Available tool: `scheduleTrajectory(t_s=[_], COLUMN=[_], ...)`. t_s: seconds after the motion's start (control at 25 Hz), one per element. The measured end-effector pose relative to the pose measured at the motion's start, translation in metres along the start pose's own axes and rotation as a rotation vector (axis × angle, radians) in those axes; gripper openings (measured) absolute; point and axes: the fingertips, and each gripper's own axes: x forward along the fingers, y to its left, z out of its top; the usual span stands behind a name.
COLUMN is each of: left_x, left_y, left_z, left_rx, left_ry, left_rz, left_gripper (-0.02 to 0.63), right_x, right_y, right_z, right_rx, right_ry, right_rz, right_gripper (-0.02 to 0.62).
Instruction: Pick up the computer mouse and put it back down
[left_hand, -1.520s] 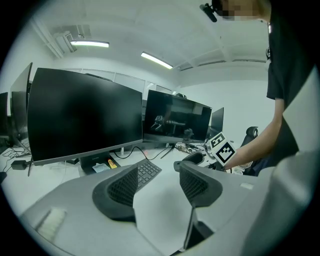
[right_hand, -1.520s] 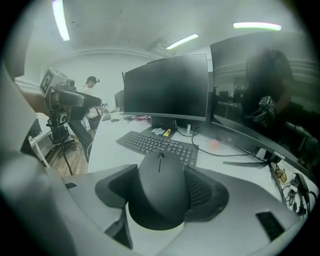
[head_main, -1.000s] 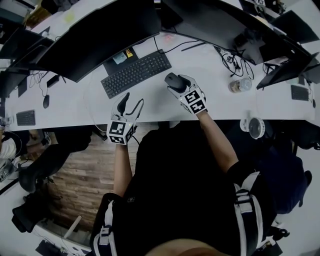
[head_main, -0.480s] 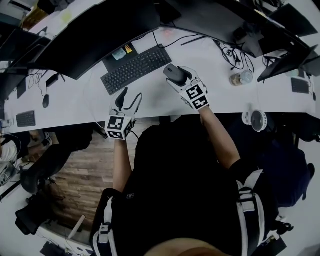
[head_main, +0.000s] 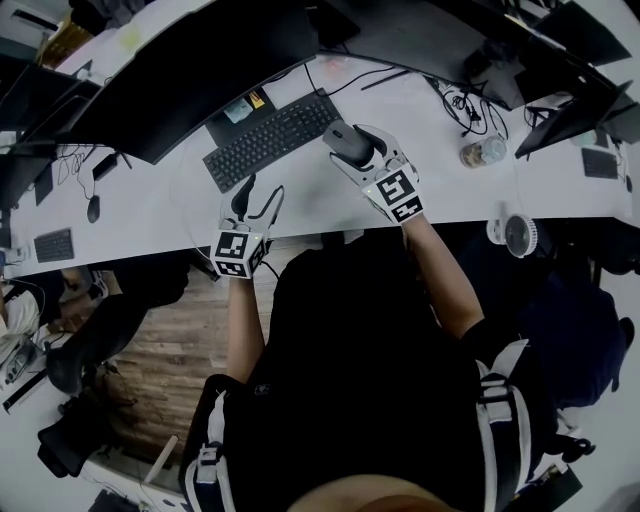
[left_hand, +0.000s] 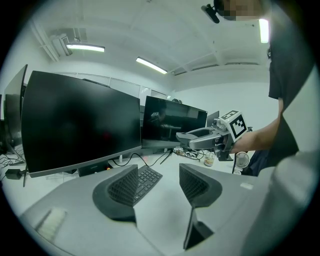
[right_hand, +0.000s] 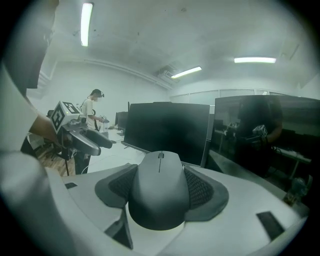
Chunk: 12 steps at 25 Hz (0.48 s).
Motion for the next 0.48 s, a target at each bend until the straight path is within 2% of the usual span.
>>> scheduleTrajectory(t_s=[0.48], left_x=[0.0035], left_y=[0.0049], left_z=[0.0023], left_rx=[0.005], left_ry=[-0.002], left_rz=[-0.013], left_gripper=[0.253], right_x=[0.0020], right_y=[0.0043], right_z=[-0.0031], right_rx=[-0.032], right_ry=[0.010], right_rz=[0.006], right_gripper=[0.293])
